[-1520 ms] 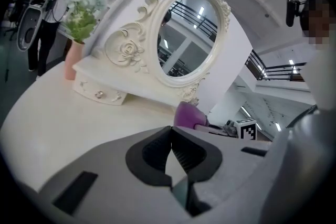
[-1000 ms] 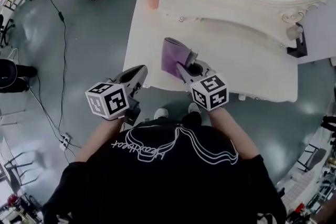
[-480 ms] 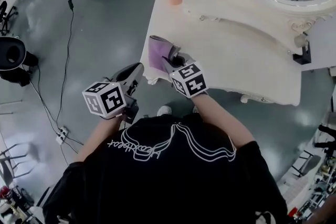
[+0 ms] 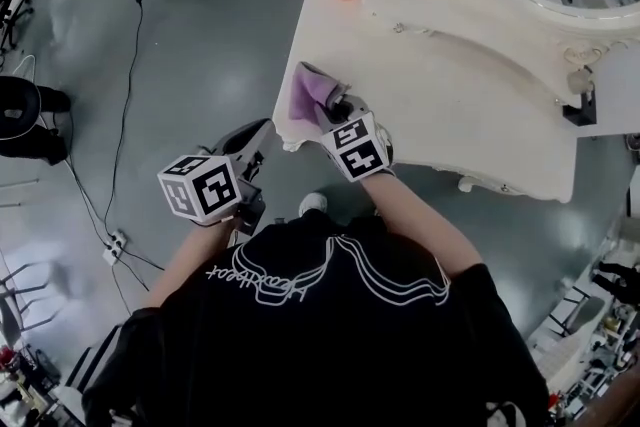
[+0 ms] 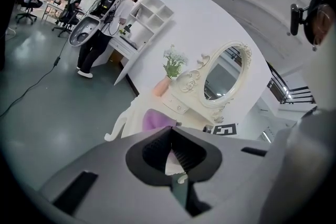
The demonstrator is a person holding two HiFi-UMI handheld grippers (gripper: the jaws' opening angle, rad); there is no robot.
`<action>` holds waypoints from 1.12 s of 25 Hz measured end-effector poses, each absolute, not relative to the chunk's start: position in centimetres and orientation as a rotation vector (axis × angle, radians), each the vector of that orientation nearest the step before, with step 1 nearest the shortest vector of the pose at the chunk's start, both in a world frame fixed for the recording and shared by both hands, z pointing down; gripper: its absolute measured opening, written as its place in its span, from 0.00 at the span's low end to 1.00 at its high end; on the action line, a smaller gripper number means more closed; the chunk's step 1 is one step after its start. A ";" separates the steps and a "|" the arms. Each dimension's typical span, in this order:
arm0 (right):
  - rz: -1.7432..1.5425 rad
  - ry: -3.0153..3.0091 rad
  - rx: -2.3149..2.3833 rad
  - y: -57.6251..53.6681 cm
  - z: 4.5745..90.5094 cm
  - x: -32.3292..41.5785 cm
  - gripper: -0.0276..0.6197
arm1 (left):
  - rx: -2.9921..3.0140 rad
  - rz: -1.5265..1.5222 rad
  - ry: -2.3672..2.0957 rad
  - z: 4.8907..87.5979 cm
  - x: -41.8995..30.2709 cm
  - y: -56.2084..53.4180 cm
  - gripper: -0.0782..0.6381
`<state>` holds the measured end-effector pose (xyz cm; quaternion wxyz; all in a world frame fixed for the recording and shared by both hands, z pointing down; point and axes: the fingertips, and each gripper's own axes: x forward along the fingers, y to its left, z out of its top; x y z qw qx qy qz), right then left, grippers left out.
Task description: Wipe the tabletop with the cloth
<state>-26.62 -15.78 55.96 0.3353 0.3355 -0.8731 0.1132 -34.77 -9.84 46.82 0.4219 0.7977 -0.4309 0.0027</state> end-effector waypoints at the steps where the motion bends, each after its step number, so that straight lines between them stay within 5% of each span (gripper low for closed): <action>1: 0.283 -2.275 0.874 -15.9 56.1 -26.6 0.11 | 1.993 0.008 -1.077 47.0 -34.8 -9.8 0.12; 28: 0.314 -2.248 0.905 -15.5 56.3 -21.3 0.11 | 2.055 0.049 -1.026 46.1 -30.9 -11.3 0.11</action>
